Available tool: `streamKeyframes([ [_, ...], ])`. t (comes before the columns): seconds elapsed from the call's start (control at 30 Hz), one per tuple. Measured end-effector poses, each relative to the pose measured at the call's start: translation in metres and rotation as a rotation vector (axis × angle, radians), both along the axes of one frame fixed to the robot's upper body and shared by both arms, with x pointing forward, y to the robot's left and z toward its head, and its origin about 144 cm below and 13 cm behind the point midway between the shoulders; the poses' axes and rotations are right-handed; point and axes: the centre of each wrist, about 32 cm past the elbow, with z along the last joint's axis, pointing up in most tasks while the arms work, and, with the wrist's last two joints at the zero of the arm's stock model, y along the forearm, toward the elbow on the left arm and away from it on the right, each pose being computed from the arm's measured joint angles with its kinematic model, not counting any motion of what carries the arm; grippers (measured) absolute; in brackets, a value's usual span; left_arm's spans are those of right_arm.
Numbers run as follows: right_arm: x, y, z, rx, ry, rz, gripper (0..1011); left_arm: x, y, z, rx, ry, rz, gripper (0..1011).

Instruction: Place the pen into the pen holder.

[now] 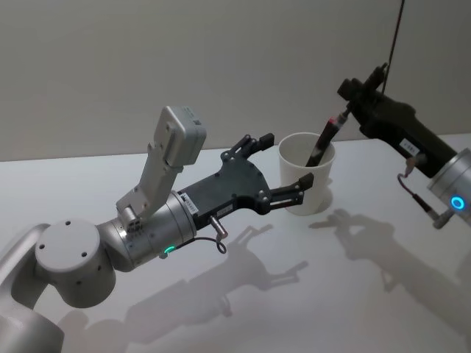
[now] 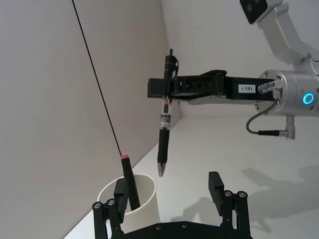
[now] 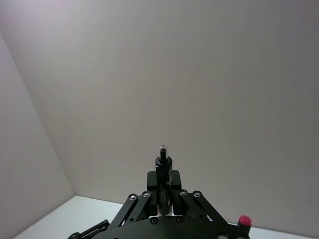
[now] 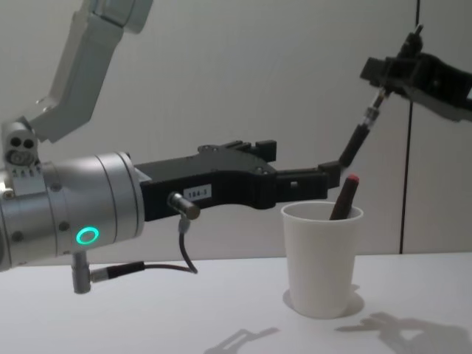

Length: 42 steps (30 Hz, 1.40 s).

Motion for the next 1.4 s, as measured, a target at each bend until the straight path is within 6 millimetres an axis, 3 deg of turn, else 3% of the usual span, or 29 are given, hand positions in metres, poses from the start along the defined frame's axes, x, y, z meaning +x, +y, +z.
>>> streamKeyframes([
  [0.6,0.012,-0.001,0.007,-0.198,-0.137,-0.111,146,0.0,0.0,0.0,0.0,0.0,0.0,1001],
  [1.4,0.049,0.022,-0.016,-0.303,-0.147,-0.08,146,0.0,0.0,0.0,0.0,0.0,0.0,1001],
])
